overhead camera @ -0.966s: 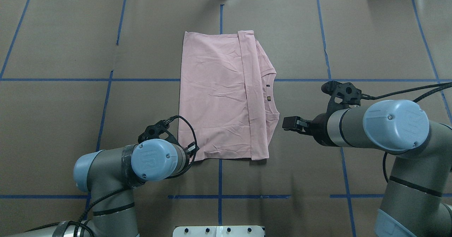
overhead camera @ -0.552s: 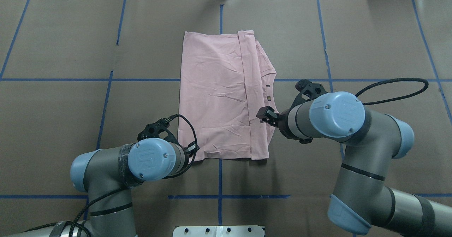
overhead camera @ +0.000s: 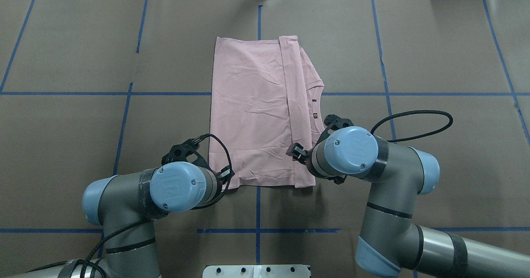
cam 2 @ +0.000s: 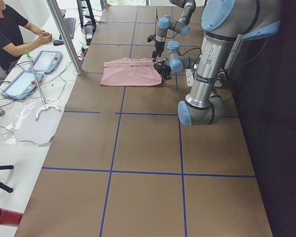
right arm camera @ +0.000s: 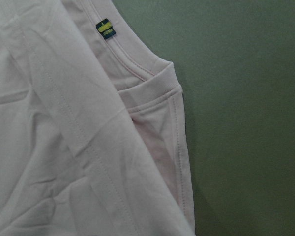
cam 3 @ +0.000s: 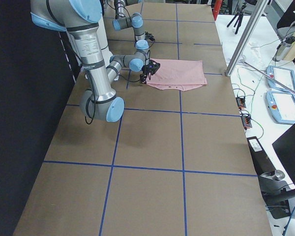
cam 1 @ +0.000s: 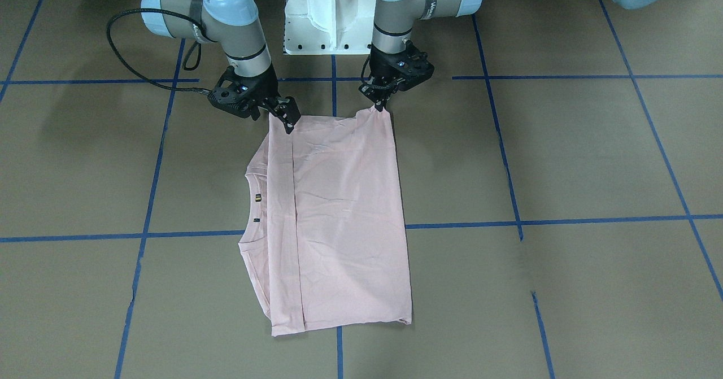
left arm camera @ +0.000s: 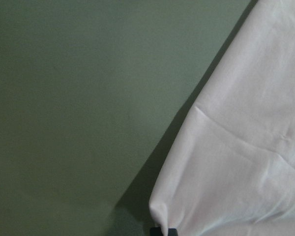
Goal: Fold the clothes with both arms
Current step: 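Move the right gripper to the shirt's near edge beside the left gripper and grasp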
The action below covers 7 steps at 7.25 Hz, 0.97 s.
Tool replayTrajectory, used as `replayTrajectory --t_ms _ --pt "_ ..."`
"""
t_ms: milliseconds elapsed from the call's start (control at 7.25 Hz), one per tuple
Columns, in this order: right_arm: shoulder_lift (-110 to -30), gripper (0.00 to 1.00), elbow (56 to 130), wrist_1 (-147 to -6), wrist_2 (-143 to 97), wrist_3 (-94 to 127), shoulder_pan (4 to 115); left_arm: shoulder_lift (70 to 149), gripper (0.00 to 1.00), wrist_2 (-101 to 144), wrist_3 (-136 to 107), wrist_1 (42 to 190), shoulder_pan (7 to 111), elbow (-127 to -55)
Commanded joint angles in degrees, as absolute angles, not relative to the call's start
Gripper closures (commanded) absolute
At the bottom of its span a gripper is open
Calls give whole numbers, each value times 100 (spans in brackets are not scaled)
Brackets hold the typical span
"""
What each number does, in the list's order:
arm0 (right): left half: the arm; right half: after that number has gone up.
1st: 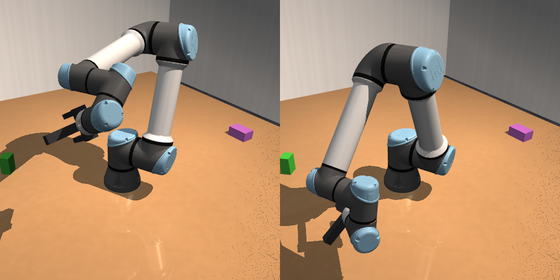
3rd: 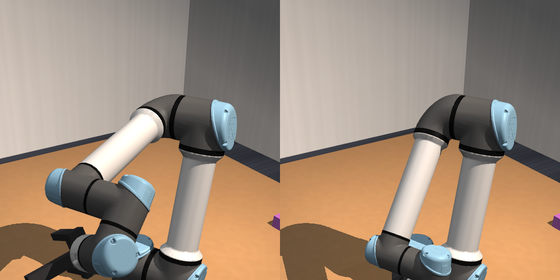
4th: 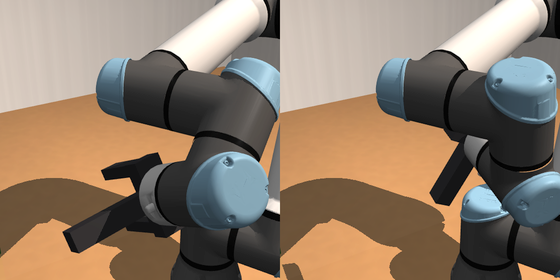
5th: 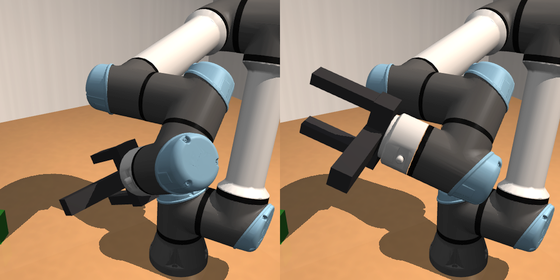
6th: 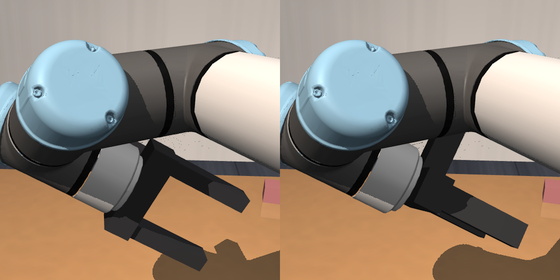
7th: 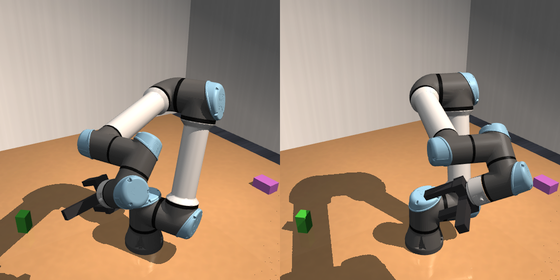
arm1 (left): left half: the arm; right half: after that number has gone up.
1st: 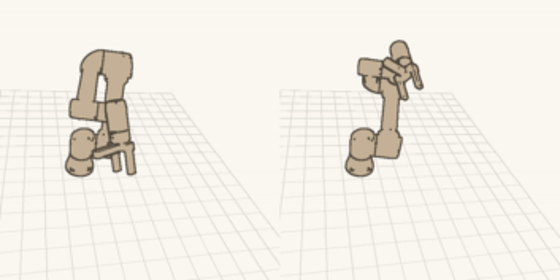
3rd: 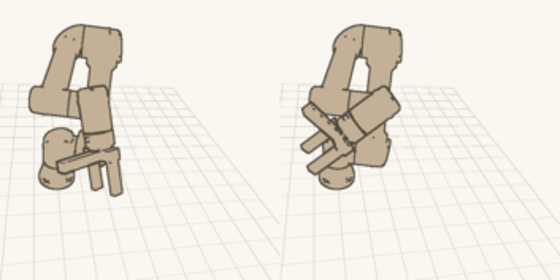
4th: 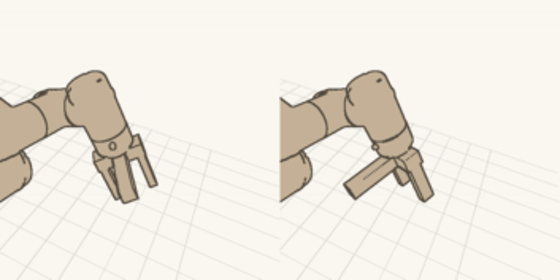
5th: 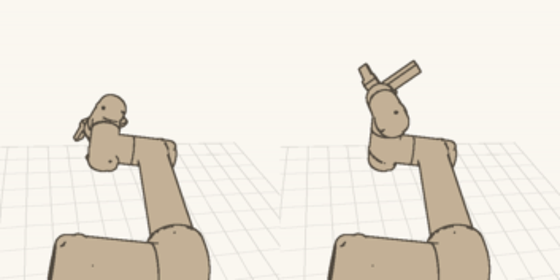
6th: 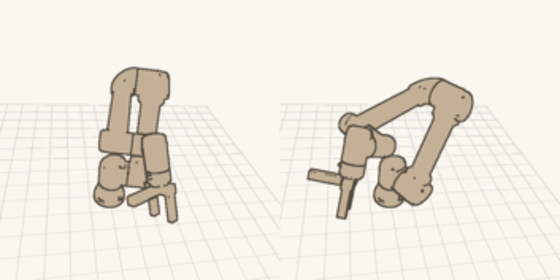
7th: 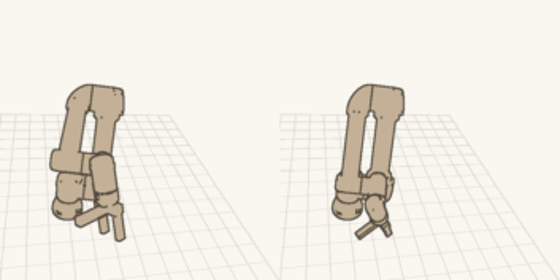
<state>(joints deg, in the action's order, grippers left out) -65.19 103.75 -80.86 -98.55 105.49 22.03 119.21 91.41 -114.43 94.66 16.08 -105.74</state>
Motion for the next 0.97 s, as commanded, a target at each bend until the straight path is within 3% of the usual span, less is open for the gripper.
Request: replayTrajectory --t_ms 0,276,690,828 --pt "-6495 0 10109 -8077 -9853 10538 2110 11901 100 9149 -11443 9457 1608 -10739" --pt "-6486 0 10099 -8086 -9870 10547 2083 11865 100 9141 -11435 9457 1608 -10749" --pt "-6442 8 10090 -8086 -9870 10538 2083 11856 100 9141 -11435 9457 1600 -10749" --pt "-6442 22 10090 -8086 -9870 10538 2083 11856 100 9141 -11435 9457 1600 -10749"
